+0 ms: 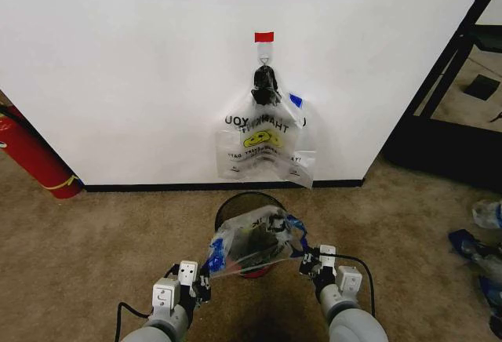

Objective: Pick up the garbage bag from the wall and place it over the trash bin.

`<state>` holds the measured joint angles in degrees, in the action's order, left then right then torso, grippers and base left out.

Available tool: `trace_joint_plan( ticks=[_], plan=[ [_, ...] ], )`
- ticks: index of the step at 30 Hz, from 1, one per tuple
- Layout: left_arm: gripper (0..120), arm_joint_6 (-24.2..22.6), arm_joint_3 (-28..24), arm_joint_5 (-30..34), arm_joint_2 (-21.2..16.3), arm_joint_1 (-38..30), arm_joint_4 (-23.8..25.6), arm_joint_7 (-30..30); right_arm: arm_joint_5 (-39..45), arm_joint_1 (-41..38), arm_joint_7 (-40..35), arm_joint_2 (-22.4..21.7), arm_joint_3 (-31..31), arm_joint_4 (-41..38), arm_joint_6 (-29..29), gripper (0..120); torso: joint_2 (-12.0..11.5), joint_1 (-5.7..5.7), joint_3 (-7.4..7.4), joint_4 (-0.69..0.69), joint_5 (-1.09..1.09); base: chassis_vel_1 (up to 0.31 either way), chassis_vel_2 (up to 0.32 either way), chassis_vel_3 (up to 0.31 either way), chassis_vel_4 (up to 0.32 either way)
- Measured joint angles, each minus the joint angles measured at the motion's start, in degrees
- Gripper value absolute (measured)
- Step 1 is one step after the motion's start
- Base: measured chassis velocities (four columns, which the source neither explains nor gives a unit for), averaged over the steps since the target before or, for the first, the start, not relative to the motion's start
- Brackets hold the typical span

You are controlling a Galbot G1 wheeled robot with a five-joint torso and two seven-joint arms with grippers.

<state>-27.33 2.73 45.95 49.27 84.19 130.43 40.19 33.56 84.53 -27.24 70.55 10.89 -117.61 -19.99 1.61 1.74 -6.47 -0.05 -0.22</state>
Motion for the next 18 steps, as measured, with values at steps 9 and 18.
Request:
trace_joint_plan(
  ticks=[9,18],
  plan=[
    [0,-0.4,-3.4,0.8,0.9,-6.5,-4.6,0.0,2.5,-4.5,0.1,0.5,0.7,4.6,-0.9,0,0.0,0.01,0.00,0.00,0.00,0.000,0.000,0.000,0.000],
    [0,2.0,-3.2,-1.0,1.6,-7.2,-5.2,-1.7,1.6,-6.0,3.0,1.2,0.9,7.4,1.7,0,0.0,0.01,0.00,0.00,0.00,0.000,0.000,0.000,0.000]
  ],
)
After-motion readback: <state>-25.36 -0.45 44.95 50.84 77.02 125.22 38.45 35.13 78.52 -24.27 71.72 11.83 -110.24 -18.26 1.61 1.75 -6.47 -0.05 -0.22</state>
